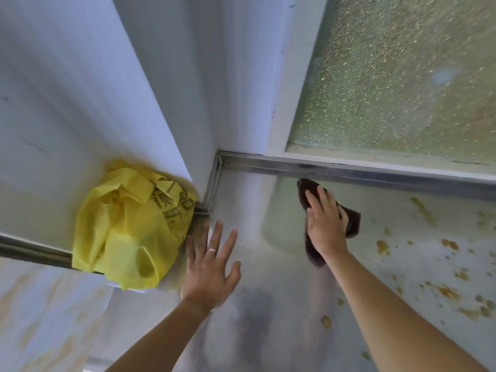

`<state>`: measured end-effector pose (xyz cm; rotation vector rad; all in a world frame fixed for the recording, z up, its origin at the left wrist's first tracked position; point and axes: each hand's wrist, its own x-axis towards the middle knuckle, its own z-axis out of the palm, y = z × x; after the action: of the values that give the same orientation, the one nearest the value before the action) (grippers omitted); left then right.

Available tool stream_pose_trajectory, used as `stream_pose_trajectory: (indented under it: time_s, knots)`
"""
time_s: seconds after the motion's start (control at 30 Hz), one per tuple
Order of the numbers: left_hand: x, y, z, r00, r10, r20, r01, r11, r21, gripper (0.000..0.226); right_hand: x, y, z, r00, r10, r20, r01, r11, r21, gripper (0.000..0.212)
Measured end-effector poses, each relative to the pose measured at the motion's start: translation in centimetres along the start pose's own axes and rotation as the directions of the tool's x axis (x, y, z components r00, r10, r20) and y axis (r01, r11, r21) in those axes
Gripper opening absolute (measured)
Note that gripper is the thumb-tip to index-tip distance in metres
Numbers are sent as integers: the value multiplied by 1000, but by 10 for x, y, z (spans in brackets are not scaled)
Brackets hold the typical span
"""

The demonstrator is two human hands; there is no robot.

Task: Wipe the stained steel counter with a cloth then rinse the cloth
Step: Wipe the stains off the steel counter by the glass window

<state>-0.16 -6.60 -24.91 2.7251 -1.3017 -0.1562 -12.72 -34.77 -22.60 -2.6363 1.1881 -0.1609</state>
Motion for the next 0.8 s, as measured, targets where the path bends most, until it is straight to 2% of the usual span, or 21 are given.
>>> stream_pose_trajectory:
  time_s: [0.1,0.17,0.23,0.3,0.37,0.43,0.5,0.6,0.7,0.8]
  knots:
    - [0,1,-2,1000,-2,-10,1,1000,-20,75,4,24,-24,986,160,-37,-158,986,55,44]
    - [-2,6,-10,1000,-23,-4,23,999,-45,71,-14,16,-41,979,183,-94,-170,976,134,40]
    - [-5,12,-20,999,-37,-25,35,998,-58,64,-54,-12,-52,979,92,-180,-56,979,198,38]
    - [-11,17,-27,996,-25,-90,20,998,-54,57,-116,-46,-47,973,-120,-196,141,985,99,44]
    - [-22,25,-29,993,-12,-116,6,999,-52,54,-185,-73,-25,957,-282,-74,287,956,67,52]
    - [-34,37,-27,995,-23,-94,18,999,-51,54,-235,-81,-2,938,-348,15,344,933,102,55]
    - [-39,57,-23,996,-73,-52,69,995,-77,56,-247,-69,8,926,-376,41,368,921,123,58]
    - [-35,88,-12,984,-176,10,177,980,-92,60,-217,-34,11,939,-343,34,340,937,81,54]
    - [-33,102,-3,974,-228,-4,228,973,-46,64,-171,18,3,978,-206,-21,205,979,-5,51]
    - [-32,101,-2,972,-235,-28,233,969,-78,64,-123,74,-11,993,-94,-69,92,995,-39,48]
